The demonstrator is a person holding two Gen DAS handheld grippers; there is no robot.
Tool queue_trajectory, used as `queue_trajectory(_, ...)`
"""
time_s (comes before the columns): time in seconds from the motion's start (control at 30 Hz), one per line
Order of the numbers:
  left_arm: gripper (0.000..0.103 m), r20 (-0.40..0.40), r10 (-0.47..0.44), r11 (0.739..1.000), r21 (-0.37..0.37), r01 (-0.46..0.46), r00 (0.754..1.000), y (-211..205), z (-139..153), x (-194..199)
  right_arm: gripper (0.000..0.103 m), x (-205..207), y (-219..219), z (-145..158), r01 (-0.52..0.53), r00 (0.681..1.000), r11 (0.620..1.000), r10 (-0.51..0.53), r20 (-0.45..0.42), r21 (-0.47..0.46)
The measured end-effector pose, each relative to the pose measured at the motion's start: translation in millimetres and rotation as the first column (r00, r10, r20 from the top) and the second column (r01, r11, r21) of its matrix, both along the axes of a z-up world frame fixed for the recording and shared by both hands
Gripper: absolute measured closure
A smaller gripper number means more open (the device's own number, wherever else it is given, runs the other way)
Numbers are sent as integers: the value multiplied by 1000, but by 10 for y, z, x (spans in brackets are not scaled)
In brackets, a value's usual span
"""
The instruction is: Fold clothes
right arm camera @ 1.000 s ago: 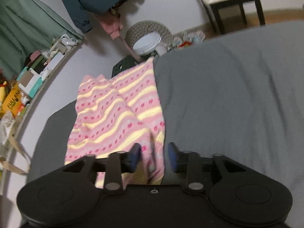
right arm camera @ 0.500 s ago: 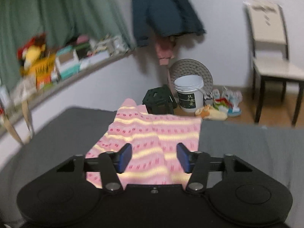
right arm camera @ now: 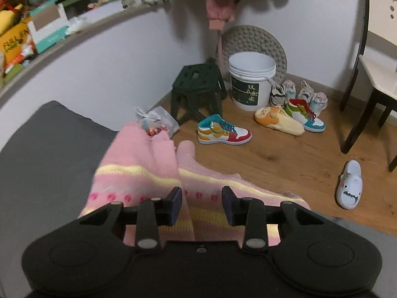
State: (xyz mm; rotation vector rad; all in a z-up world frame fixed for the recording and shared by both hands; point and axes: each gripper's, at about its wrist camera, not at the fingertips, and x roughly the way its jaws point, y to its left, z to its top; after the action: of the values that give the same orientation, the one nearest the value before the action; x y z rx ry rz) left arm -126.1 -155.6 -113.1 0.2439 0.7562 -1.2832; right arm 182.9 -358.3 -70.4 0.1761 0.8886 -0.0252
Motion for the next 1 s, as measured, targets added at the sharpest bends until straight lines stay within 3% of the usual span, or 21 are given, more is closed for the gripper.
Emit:
queue_trajectory(0.3,10,5,-4,1000,-4,4,1000,-14,-23,-37,67,91,211,-156,-75,995,997,74,60,12)
queue_trajectory(0.37,10,7,-4,1000,-2,4,1000,-22,-34,-38,72,129,265,-154,-99,993,995,98,62,9)
queue_trajectory(0.43,10,14,-6,1000,1,6,1000,-25,-39,-46,88,140,314,-157,-118,992,993,118,49,1)
queue_trajectory(0.5,10,21,-8,1000,5,8,1000,-28,-38,-55,96,143,357,-119,-129,990,991,130,46,-32)
queue_trajectory(0.67,10,36,-13,1000,11,12,999,-38,-43,-60,97,31,339,135,-128,985,985,139,97,-118)
queue_trajectory(0.83,10,58,-13,1000,27,11,998,-63,-45,-82,97,-124,-91,435,6,986,991,16,164,-135)
queue_trajectory(1.0,10,31,-1,1000,17,1,1000,-41,-52,-55,100,-123,-609,177,195,980,975,-189,60,-105)
